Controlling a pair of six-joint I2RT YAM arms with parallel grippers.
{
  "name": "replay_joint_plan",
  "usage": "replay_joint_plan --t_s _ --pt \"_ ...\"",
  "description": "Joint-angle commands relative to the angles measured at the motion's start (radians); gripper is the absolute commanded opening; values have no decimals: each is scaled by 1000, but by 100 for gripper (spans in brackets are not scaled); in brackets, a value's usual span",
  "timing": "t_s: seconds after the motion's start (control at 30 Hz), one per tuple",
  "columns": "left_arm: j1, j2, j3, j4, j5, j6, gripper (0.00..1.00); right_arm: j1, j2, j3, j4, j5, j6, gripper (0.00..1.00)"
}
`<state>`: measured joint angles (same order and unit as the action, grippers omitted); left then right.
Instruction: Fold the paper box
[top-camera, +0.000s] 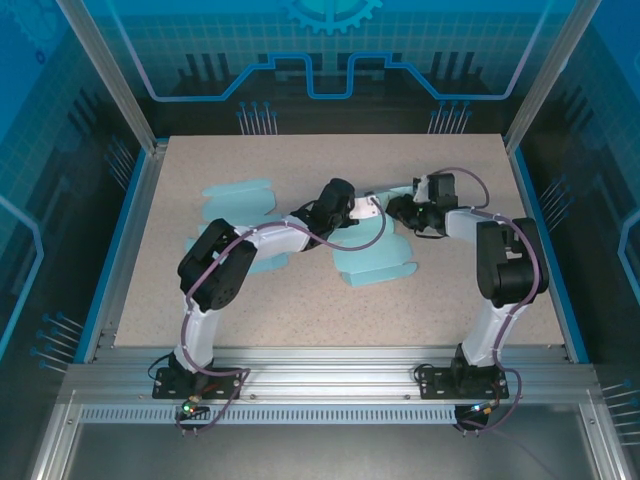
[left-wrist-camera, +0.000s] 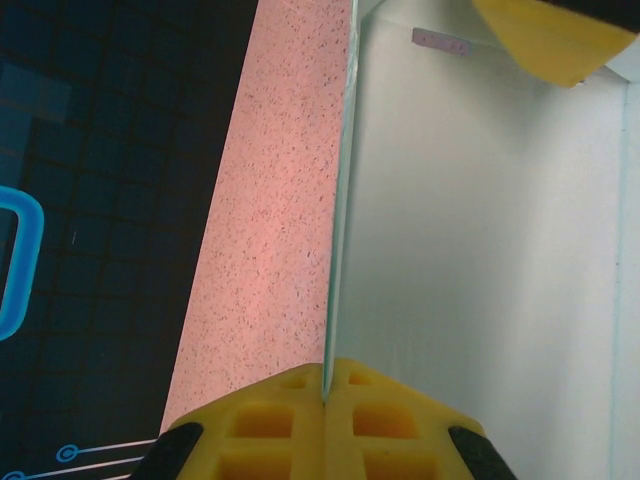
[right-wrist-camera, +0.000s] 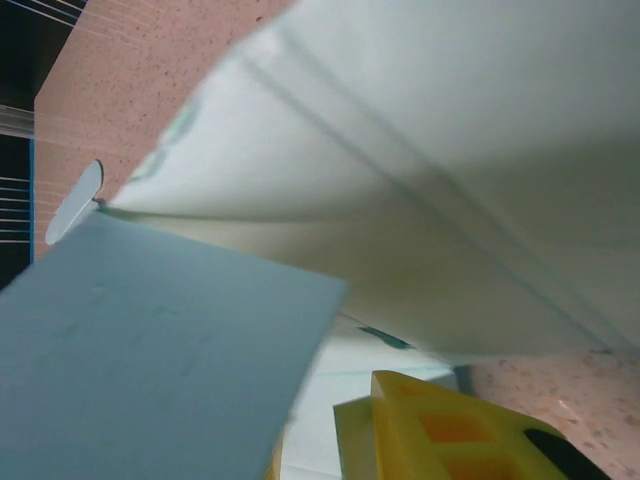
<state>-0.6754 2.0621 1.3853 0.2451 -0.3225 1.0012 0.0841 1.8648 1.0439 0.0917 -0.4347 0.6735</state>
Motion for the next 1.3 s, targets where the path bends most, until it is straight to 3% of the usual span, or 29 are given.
replay_joint_plan --t_s 0.0,0.17,0.53,0.8,1.27 --pt "-14 27 25 -5 -1 9 0 25 34 -17 43 -20 30 30" --pt "-19 22 -16 83 -19 54 0 20 -13 -67 34 -13 34 31" --pt "-40 60 -147 496 -106 263 0 -46 -288 -213 -90 48 4 35" --pt "-57 97 -163 589 -111 344 0 -63 -451 -177 -219 123 -25 35" --pt "-63 110 -174 610 -106 367 0 -65 -269 89 -306 95 -114 47"
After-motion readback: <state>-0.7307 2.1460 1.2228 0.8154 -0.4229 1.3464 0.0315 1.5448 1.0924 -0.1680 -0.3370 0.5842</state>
